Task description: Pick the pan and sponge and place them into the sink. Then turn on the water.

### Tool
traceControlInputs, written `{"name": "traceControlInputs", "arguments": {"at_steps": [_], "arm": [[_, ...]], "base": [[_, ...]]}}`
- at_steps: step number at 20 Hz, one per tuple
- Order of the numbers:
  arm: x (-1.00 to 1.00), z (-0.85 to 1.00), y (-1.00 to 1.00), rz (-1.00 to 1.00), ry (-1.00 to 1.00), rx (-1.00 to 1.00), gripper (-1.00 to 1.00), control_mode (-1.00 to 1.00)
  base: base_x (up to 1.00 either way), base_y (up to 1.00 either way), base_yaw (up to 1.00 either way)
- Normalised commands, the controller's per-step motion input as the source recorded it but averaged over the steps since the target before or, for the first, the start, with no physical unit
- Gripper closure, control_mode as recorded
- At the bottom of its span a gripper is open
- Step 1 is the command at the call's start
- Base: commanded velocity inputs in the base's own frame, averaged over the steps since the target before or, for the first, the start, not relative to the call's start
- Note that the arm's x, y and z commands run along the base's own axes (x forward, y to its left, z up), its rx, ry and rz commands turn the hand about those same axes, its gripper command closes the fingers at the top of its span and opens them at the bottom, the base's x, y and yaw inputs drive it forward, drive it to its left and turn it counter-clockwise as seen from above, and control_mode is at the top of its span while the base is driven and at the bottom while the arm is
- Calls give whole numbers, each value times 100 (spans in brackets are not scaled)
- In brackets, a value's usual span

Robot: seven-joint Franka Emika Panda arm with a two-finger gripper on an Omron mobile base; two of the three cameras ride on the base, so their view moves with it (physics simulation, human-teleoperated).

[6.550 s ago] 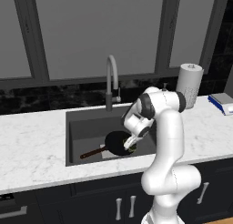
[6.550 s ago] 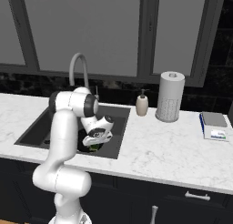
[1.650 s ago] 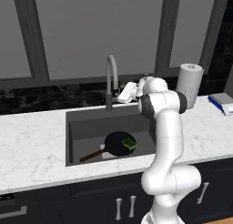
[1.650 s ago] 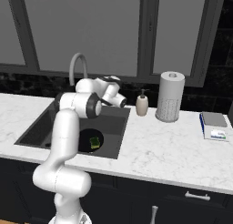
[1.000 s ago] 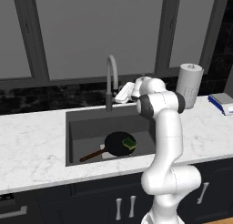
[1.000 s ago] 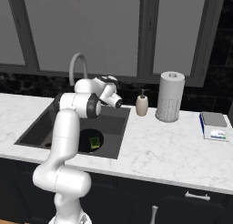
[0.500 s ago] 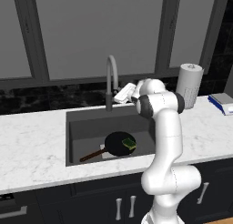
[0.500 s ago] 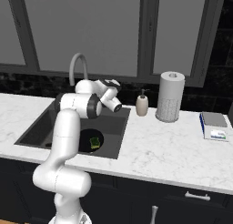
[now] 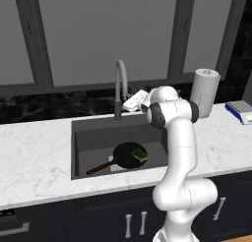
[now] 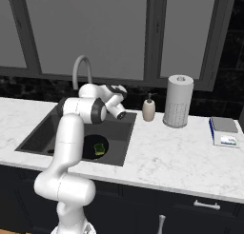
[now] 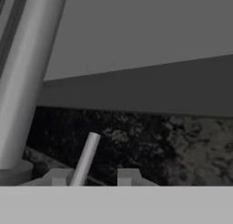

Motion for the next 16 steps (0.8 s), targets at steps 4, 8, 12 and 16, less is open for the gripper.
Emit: {"name": "traceControlInputs", "arguments": {"at_steps": [4, 8, 12, 16], "arm": [[46, 0, -100, -7, 4, 5, 100, -100], [34, 0, -100, -10, 5, 9, 100, -100], [26, 0, -100, -10, 7, 12, 100, -100], [19, 0, -100, -8, 6, 15, 100, -100]], "base": [[0, 0, 0], [0, 0, 0], [0, 0, 0], [0, 0, 0]]}}
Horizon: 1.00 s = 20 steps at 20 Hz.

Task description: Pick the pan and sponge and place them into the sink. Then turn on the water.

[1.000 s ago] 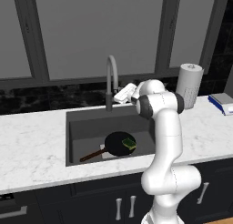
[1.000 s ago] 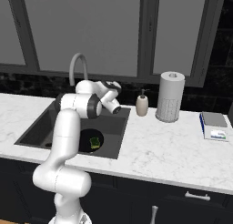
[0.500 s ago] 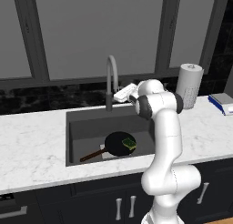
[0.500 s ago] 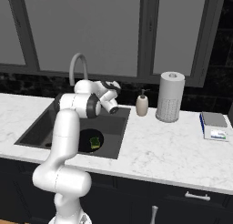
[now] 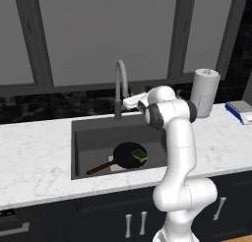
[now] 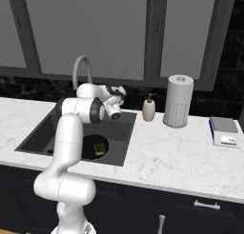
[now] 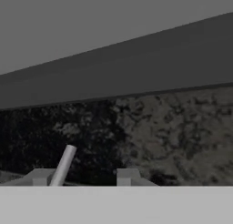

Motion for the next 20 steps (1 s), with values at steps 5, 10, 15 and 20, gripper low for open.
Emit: {"name": "traceControlInputs", "arguments": {"at_steps": [5, 10, 15, 20], "arm": [[12, 0, -100, -5, 6, 18, 100, -100], [18, 0, -100, 0, 9, 20, 100, -100], [24, 0, -100, 0, 11, 20, 100, -100], [19, 0, -100, 0, 11, 19, 100, -100]], "base": [[0, 0, 0], [0, 0, 0], [0, 0, 0], [0, 0, 0]]}}
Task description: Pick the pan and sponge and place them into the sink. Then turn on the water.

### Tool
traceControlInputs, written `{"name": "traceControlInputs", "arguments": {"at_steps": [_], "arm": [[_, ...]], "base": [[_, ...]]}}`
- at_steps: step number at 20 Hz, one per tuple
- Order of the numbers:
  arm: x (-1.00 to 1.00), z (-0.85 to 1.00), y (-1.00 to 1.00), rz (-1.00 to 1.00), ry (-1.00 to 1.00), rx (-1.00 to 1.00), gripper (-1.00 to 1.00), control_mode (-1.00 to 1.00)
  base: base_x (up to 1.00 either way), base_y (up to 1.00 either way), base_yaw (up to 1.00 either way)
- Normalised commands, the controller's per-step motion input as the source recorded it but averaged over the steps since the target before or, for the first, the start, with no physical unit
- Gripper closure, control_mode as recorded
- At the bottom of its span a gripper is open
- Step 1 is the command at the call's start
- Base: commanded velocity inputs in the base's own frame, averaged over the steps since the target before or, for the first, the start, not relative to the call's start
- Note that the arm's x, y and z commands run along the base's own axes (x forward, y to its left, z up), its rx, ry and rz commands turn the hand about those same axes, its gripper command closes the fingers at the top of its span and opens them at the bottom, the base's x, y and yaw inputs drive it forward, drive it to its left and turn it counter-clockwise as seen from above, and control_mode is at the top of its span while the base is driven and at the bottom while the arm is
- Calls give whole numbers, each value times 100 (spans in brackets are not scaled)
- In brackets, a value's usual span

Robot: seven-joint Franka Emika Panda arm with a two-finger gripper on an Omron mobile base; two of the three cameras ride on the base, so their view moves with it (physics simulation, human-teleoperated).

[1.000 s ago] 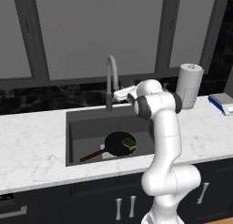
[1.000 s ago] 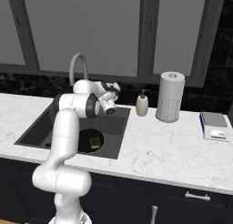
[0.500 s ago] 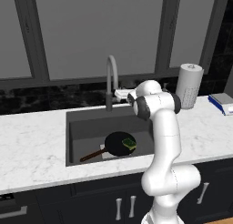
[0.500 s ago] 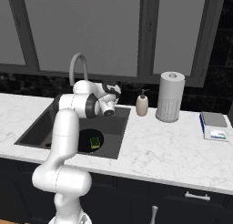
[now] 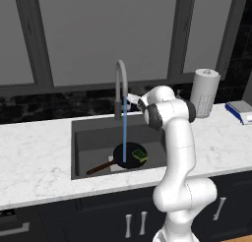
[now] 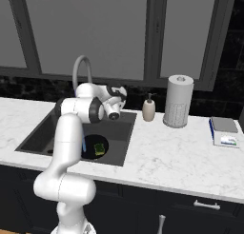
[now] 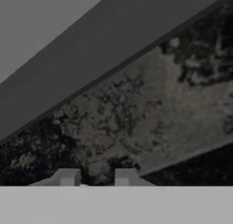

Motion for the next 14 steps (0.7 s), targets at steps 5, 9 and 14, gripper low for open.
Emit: {"name": "traceControlInputs", "arguments": {"at_steps": [5, 9, 14], "arm": [[-1, 17, -100, 0, 3, 20, 100, -100], [-80, 88, -100, 2, -23, 27, 100, -100], [-100, 66, -100, 0, -19, 27, 100, -100]], "base": [[0, 0, 0], [0, 0, 0], [0, 0, 0]]}}
